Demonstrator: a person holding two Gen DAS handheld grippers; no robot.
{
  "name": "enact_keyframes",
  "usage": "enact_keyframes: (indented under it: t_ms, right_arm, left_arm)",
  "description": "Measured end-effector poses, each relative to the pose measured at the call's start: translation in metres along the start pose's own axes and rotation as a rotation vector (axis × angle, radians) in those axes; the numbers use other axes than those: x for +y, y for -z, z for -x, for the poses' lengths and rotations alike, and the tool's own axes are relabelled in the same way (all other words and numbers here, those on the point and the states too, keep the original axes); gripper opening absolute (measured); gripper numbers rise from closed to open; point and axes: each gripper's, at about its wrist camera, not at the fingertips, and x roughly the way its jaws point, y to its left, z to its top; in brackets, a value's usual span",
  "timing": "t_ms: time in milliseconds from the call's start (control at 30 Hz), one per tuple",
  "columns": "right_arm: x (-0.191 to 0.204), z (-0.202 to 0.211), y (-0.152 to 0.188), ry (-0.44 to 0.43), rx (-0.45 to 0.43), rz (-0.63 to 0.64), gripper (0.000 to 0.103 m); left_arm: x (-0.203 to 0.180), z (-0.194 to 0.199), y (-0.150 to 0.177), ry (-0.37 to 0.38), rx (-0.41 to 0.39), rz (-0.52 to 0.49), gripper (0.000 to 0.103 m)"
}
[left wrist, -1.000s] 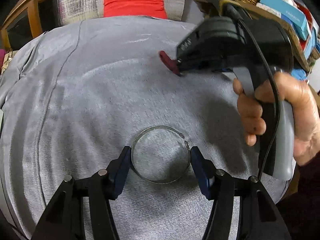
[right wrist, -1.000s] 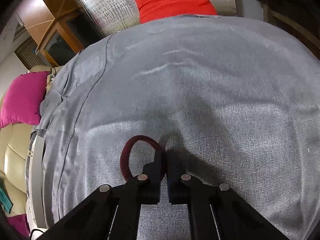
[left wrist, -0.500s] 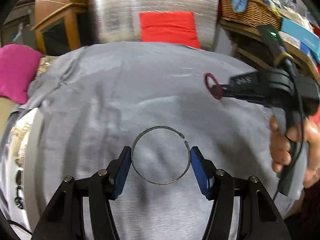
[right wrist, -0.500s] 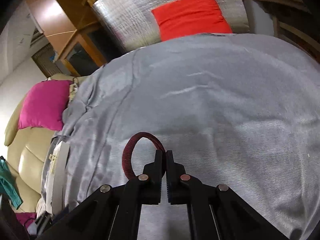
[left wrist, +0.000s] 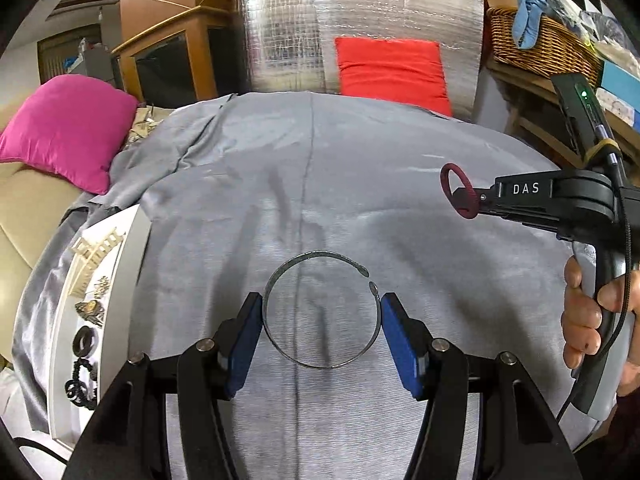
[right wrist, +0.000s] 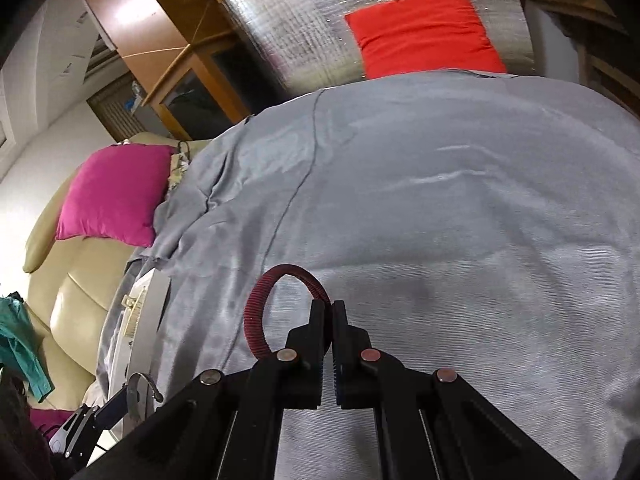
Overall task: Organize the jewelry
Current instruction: 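Lift and carry the bangle and red hair tie toward the white tray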
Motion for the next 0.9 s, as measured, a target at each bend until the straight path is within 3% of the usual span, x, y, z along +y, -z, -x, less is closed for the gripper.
enact_keyframes:
  t_ms: [900]
  right_arm:
    - [0.071, -0.031, 0.014, -0.086, 0.028, 0.076, 0.004]
  left_arm:
    - [0.078, 0.014, 0.009, -0.138, -0.030, 0.109, 0.061]
